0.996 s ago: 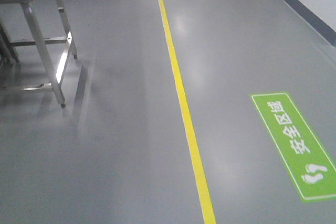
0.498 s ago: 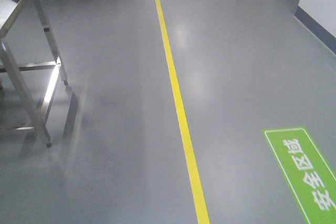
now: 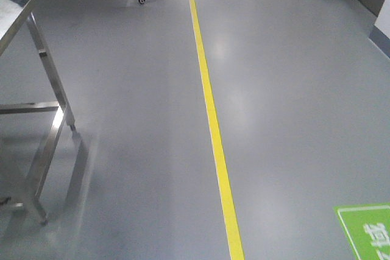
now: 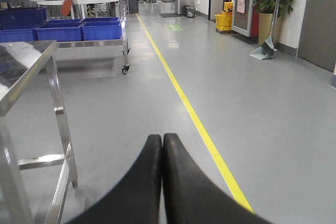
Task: Pour parts from conveyor to right shelf
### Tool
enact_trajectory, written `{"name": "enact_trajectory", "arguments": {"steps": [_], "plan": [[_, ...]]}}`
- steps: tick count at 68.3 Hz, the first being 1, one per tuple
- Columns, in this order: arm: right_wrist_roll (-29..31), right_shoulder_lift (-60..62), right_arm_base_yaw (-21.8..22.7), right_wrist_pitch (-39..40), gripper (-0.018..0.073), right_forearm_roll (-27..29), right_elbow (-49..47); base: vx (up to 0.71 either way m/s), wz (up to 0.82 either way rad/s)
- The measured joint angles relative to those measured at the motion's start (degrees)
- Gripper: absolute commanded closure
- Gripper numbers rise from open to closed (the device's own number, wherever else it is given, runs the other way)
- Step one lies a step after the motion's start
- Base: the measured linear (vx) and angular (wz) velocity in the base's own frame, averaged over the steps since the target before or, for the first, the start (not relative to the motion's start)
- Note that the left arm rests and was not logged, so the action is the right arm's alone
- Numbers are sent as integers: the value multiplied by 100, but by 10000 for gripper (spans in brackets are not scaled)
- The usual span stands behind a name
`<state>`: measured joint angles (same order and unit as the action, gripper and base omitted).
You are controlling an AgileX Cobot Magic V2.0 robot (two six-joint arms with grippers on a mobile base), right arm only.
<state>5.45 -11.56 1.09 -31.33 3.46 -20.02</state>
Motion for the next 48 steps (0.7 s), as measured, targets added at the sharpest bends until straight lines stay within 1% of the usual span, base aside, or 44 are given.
{"name": "enact_trajectory", "arguments": {"steps": [48], "plan": [[0, 0, 0, -6, 565, 0, 0, 67, 2]]}}
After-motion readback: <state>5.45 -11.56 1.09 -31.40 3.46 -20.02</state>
